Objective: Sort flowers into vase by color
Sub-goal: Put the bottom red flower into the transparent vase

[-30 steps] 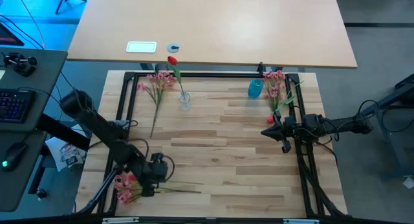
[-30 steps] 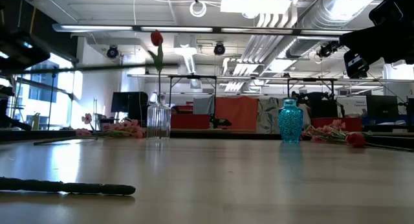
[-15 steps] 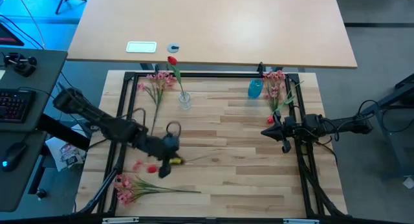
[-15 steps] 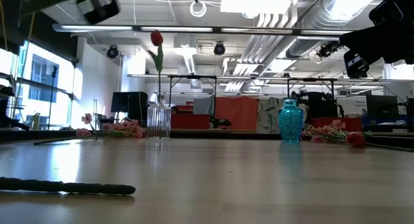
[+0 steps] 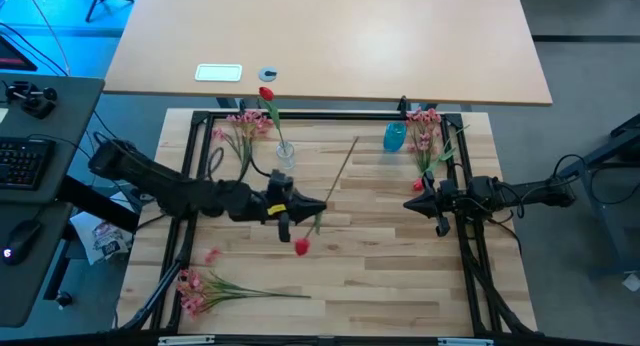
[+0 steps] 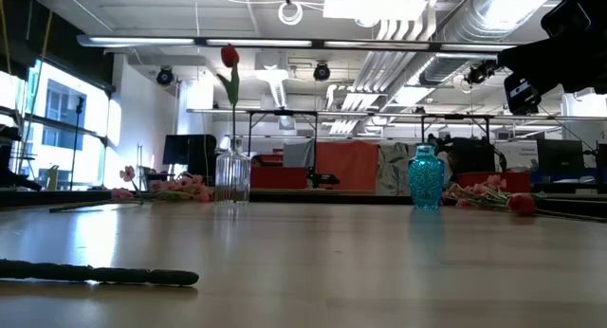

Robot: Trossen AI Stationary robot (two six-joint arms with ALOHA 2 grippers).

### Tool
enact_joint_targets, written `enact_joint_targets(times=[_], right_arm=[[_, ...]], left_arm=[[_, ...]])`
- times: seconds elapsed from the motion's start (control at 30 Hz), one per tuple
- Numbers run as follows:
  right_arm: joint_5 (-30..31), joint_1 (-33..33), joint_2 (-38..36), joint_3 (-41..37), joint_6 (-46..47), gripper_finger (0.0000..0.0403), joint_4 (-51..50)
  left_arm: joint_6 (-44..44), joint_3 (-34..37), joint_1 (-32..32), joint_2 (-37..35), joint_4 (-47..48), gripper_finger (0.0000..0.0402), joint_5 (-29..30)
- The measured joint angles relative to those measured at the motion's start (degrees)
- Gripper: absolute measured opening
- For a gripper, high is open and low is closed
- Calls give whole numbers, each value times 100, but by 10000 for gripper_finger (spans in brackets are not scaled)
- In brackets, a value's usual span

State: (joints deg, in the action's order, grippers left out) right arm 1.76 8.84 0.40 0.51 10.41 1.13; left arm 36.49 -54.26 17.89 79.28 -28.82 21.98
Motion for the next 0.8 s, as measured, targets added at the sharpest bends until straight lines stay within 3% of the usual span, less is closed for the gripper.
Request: enact_joint_targets(times=[0.1,0.2,0.37,0.47,0.57,0.67,0.8], right_arm=[[0,-1,0,-1,45,0,43],[76,5,2,-2,1454,0,651],[1585,18,67,-2,3424,0,2040],[1719,22,464,1,3353,0,3447],[1533,22,1318,283,3071,0,4609],[1308,26,2392,1149,2659,0,4371],[889,12,3838,2781,1108,0,2724]], left_arm=[[206,4,0,390,-930,0,-29],[109,6,-36,728,-1794,0,-120],[-64,7,-393,833,-2031,0,-263],[-66,7,-699,787,-2015,0,-698],[14,7,-934,781,-2054,0,-1111],[451,7,-1097,781,-1972,0,-1118],[1646,12,-1335,678,-1456,0,-1433]])
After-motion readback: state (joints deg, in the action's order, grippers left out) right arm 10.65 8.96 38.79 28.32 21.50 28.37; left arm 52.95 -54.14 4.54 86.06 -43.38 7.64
